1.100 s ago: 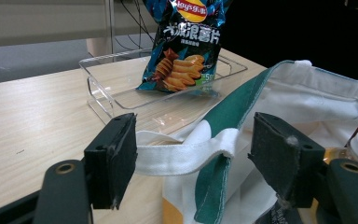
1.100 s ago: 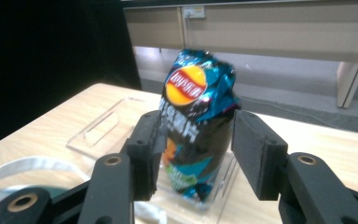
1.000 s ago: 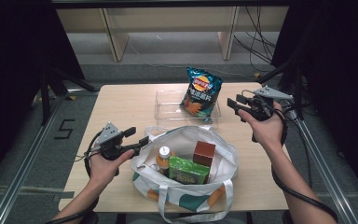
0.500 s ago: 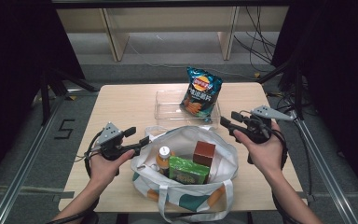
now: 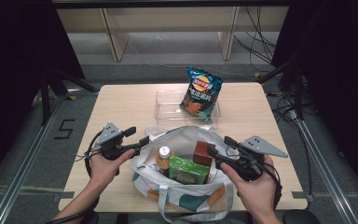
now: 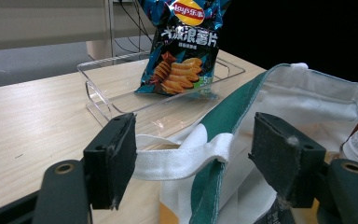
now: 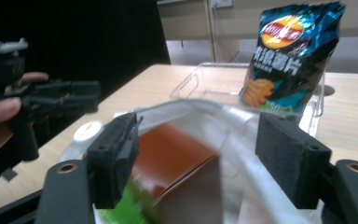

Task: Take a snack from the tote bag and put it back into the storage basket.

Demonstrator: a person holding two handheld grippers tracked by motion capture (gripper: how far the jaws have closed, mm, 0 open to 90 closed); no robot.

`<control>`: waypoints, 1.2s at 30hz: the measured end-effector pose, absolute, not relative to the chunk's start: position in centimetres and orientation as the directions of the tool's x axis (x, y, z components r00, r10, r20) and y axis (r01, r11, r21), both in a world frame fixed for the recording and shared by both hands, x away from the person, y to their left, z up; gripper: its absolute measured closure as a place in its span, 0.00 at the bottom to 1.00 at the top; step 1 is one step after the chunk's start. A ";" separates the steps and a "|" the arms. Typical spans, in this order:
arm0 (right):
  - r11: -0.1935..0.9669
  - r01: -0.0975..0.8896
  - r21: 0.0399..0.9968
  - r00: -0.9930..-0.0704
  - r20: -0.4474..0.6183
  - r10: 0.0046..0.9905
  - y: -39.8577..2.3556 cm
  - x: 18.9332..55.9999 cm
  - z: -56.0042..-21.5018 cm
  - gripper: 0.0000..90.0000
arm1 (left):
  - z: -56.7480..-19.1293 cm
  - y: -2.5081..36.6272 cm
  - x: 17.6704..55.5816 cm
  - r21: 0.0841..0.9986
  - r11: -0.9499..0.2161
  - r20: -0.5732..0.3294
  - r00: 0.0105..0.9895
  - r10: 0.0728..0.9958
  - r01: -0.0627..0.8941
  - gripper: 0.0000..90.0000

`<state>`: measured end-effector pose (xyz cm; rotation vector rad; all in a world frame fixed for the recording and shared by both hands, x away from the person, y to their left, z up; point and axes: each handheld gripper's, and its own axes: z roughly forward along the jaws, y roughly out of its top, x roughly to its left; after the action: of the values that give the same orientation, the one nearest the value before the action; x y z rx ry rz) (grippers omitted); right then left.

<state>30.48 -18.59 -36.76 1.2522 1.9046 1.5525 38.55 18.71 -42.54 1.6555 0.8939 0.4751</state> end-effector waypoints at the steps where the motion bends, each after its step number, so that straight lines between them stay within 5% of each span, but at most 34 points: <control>1: -0.005 0.406 0.914 -0.520 0.236 0.821 -18.3 30.0 -36.9 0.34 | -42.5 18.7 38.6 0.949 -0.073 -0.145 0.630 0.763 0.306 0.34; 18: 0.075 0.438 0.896 -0.507 0.178 0.843 -15.7 29.4 -38.5 0.17 | -42.6 18.7 38.6 0.948 -0.079 -0.143 0.634 0.760 0.309 0.34; 36: 0.105 0.476 0.873 -0.470 0.151 0.870 -13.9 30.6 -39.9 0.13 | -42.6 18.7 38.6 0.948 -0.078 -0.145 0.634 0.759 0.310 0.33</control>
<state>30.55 -13.93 -39.95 1.3123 1.9874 1.3211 38.63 18.70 -42.64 1.6631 0.8902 0.4694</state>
